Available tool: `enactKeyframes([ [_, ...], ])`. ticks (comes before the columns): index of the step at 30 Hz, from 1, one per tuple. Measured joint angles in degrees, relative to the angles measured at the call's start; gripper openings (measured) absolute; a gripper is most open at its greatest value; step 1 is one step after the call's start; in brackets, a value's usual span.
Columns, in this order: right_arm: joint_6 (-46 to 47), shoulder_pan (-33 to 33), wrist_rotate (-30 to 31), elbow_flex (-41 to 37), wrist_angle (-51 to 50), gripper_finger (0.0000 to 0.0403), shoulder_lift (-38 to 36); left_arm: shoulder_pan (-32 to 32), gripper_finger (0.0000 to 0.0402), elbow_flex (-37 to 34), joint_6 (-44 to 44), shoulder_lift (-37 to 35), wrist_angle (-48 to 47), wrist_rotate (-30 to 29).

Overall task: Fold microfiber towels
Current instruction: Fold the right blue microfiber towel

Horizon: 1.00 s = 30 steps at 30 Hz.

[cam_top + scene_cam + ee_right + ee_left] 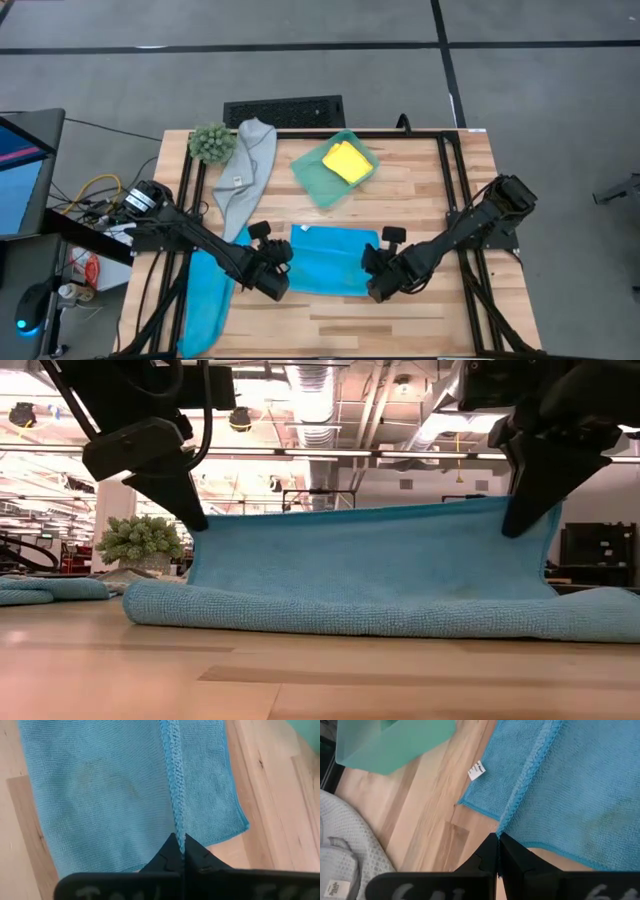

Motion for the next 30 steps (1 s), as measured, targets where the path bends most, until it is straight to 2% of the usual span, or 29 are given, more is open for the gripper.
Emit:
enactKeyframes([
  [9, 1.2, -0.4, 1.4, 0.0, 0.0, 0.0046, 0.0, 0.0, 0.0009, 0.0, 1.4, 0.0, 0.0, -2.2],
  [14, 2.2, -1.6, 1.4, 0.0, -0.6, 0.0057, 0.0, 0.9, 0.0063, 0.0, 2.3, 0.0, 0.5, -2.5],
  [22, 4.8, -3.6, 1.7, 0.0, -1.9, 0.0078, 0.0, 4.2, 0.0169, 0.0, 9.7, 0.3, 4.1, -2.1],
  [26, 7.4, -4.5, 1.8, 0.0, -6.2, 0.0115, 0.0, 5.8, 0.0199, 0.3, 9.7, 0.3, 3.5, -2.4],
  [30, 12.3, -5.0, 4.5, 0.0, -15.4, 0.0166, 0.0, 4.8, 0.0205, 1.7, 10.2, 0.3, 1.0, -3.0],
])
